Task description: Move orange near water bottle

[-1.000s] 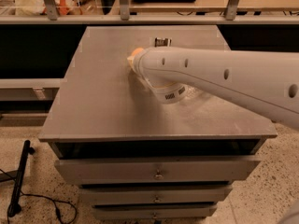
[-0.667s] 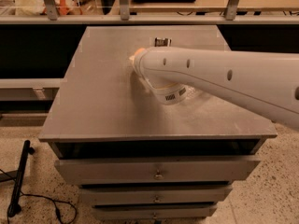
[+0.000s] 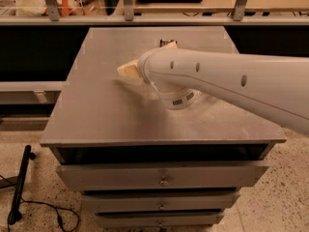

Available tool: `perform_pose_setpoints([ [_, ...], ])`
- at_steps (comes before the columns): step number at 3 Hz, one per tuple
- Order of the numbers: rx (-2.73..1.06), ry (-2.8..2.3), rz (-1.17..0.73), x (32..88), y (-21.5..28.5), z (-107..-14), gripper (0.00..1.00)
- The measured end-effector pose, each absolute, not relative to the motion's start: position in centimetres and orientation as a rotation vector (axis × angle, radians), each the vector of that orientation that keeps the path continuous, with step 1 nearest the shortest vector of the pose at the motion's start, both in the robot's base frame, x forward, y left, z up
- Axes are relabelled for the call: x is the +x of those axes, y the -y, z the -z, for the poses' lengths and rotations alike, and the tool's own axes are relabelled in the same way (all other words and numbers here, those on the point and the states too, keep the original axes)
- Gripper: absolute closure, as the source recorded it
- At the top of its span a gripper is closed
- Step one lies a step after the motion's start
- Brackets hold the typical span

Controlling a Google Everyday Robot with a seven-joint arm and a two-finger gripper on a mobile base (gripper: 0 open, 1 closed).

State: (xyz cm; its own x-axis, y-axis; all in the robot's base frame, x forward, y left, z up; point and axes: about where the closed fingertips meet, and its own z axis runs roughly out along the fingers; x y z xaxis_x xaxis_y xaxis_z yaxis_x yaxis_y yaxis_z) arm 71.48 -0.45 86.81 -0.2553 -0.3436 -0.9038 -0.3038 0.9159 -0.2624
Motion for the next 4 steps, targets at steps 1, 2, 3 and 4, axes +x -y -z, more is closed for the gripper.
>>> perform_pose_setpoints([
  [1,-0.487,-1.840,-0.045,69.1,-0.4,-88.1,0.00],
  [2,-0.509,-1.821,-0.200,64.3,-1.6,-89.7,0.00],
  [3,-0.524,-1.788,-0.326,60.3,-2.1,-91.7,0.00],
  [4,-0.538,-1.738,-0.432,57.0,-1.9,-93.4,0.00],
])
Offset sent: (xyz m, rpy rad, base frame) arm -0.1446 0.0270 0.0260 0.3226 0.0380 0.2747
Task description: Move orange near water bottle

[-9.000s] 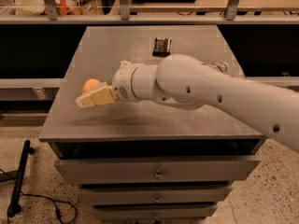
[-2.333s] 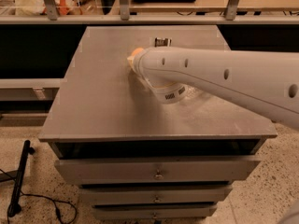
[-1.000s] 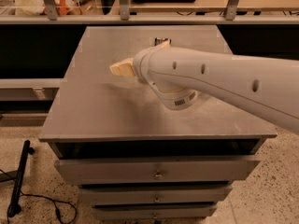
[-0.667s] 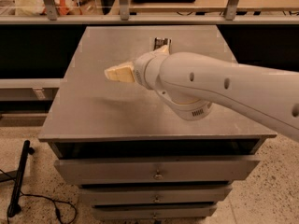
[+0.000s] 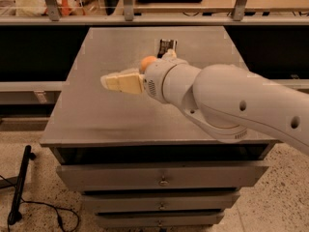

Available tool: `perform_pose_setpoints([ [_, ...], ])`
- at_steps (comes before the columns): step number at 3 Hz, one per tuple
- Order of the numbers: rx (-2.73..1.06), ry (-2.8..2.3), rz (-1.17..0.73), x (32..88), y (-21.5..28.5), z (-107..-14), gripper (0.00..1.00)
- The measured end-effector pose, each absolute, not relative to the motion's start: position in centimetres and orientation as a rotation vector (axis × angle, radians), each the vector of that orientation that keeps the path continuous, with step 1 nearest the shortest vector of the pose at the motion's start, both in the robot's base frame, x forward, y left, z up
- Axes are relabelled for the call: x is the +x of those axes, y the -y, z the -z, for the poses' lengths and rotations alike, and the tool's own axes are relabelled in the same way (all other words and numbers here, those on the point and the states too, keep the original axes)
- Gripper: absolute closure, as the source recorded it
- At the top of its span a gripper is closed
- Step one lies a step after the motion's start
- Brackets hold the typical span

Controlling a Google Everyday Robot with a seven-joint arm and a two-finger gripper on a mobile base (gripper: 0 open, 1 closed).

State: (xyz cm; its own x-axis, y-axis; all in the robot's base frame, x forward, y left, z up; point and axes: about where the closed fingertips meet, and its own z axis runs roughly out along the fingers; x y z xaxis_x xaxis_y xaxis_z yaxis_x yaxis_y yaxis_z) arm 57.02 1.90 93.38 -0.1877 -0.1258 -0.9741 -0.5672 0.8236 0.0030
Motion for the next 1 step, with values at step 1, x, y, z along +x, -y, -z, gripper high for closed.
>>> perform_pose_setpoints([
  [1,-0.538,-1.738,-0.432,57.02,-1.90,-93.37,0.00],
])
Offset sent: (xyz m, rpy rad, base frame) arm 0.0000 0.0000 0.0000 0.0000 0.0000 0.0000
